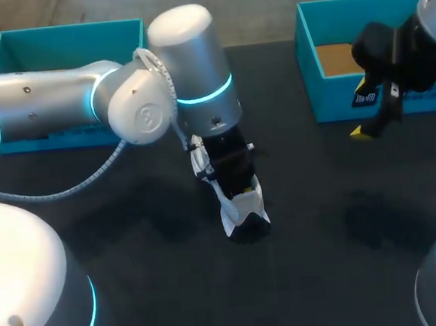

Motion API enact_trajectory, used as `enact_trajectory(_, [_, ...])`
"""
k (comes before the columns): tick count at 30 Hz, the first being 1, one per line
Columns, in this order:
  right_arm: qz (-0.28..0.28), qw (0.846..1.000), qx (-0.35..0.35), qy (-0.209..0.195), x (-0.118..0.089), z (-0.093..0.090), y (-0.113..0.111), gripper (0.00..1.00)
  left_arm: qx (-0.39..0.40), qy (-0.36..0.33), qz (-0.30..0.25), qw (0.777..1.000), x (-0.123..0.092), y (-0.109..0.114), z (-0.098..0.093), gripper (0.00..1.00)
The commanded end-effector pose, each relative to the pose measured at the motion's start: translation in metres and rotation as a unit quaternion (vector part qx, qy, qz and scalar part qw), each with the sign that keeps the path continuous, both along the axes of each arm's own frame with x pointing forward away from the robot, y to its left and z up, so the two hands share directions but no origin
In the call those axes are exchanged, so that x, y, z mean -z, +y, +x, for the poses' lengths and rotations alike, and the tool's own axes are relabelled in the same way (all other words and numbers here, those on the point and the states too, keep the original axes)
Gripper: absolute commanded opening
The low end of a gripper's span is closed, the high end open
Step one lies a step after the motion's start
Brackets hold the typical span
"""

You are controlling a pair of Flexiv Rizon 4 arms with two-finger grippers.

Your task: Take the shoe out of the shoebox, open the shoe tongue, remove and reinsert the insole, then place the shoe into the shoebox

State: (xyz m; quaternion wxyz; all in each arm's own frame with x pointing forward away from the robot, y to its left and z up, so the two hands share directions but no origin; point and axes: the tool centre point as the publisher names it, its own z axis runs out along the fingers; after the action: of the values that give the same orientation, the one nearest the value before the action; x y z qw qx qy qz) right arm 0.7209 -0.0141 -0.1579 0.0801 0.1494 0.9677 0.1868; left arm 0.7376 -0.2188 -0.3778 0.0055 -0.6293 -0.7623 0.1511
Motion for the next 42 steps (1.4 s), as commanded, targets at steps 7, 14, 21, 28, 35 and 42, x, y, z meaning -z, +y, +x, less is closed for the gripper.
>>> enact_trajectory(7, [-0.001,1.0,0.0,0.001,0.001,0.002,0.001,1.0,-0.005,-0.001,0.02,1.0,0.014,-0.005,-0.003,0.0])
enact_trajectory(14, [-0.001,1.0,0.0,0.001,0.001,0.002,0.001,1.0,-0.012,-0.027,0.015,0.999,-0.01,0.002,0.003,0.0])
enact_trajectory(21, [-0.001,1.0,0.0,0.001,0.001,0.002,0.001,1.0,-0.002,-0.016,0.014,1.0,0.003,-0.008,-0.008,0.0])
enact_trajectory(28, [-0.001,1.0,0.0,0.001,0.001,0.002,0.001,1.0,0.0,-0.007,0.028,1.0,0.022,-0.011,-0.012,0.0])
enact_trajectory(35, [-0.001,1.0,0.0,0.001,0.001,0.002,0.001,1.0,-0.001,-0.02,0.048,0.999,0.022,-0.002,-0.009,0.0])
enact_trajectory(42, [-0.001,1.0,0.0,0.001,0.001,0.002,0.001,1.0,-0.011,-0.072,0.072,0.995,-0.007,0.007,0.001,0.0])
